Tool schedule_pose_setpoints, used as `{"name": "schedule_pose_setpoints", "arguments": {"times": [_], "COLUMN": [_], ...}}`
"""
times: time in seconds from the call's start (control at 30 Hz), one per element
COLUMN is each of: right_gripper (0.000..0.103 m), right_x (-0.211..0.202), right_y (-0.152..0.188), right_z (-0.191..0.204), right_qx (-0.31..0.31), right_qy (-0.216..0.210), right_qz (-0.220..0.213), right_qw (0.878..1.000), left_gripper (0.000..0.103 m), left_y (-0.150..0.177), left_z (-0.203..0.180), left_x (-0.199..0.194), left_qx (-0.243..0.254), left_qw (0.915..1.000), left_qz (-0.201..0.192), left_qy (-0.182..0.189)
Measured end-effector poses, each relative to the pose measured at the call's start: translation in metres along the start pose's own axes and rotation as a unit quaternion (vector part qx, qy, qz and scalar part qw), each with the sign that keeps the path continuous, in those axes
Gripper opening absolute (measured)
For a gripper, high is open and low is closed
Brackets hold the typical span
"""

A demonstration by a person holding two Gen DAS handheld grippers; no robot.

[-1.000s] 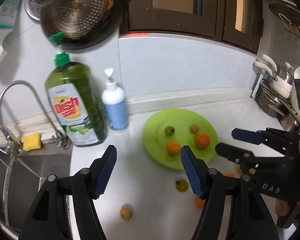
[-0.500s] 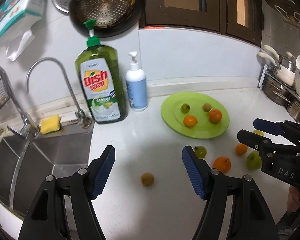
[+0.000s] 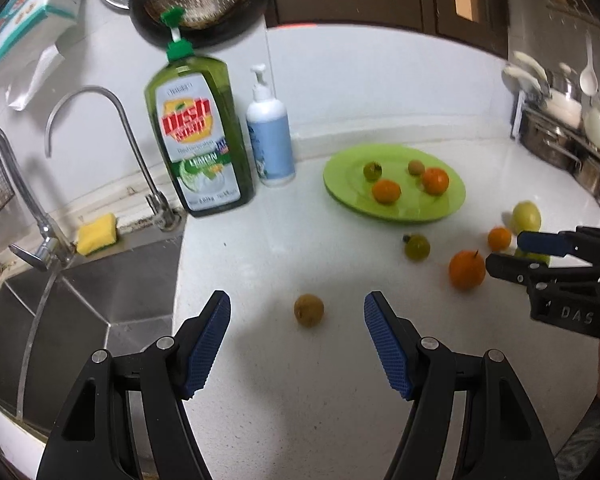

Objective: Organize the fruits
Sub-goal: 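Grasp the brown kiwi with the left tool while the right tool grasps the tangerine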

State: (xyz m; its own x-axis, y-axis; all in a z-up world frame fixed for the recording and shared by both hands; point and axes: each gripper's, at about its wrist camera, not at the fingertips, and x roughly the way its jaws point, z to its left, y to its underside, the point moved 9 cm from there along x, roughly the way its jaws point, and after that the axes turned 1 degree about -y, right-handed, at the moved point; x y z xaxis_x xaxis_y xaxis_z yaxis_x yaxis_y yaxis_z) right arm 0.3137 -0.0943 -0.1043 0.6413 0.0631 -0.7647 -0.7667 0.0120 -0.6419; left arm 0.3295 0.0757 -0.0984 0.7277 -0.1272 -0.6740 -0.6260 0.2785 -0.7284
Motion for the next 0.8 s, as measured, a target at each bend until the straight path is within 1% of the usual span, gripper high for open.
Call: {"name": "schedule_pose_setpoints", "arguments": {"times": [0.1,0.2,0.3,0.43,0.5,0.77,0.8], "right_gripper": [0.054,0.054,0.054,0.054,0.054,0.053,0.053], "right_x": [0.008,0.016,0.024,0.035,0.041,0.054,0.056], "right_y": [0.006,0.010,0.009,0.008,0.008,0.009,0.009], "right_z": [-0.003,-0.003,-0.002,-0.002,-0.002,-0.004,-0.004], "right_qx": [0.002,0.005,0.002,0.002,0.004,0.006,0.008], "right_qy": [0.008,0.007,0.009,0.006,0.004,-0.002,-0.002], "right_qz": [0.012,0.025,0.030,0.042,0.047,0.063,0.065], "right_qw": [1.000,1.000,0.999,0.999,0.999,0.998,0.998], "left_gripper": [0.069,0.069,0.067,0.064,0.059,0.049,0.046], "left_y": [0.010,0.018,0.020,0.020,0.019,0.020,0.020], "left_z": [-0.002,-0.005,-0.006,-0.006,-0.007,-0.009,-0.009], "left_x": [0.012,0.026,0.039,0.053,0.059,0.076,0.077], "left_qx": [0.002,0.006,0.006,0.003,0.001,-0.005,-0.007], "left_qw": [0.9999,0.9994,0.9987,0.9983,0.9981,0.9966,0.9964], "left_qz": [0.014,0.030,0.042,0.052,0.054,0.073,0.075], "left_qy": [0.004,0.017,0.026,0.028,0.030,0.039,0.039]}}
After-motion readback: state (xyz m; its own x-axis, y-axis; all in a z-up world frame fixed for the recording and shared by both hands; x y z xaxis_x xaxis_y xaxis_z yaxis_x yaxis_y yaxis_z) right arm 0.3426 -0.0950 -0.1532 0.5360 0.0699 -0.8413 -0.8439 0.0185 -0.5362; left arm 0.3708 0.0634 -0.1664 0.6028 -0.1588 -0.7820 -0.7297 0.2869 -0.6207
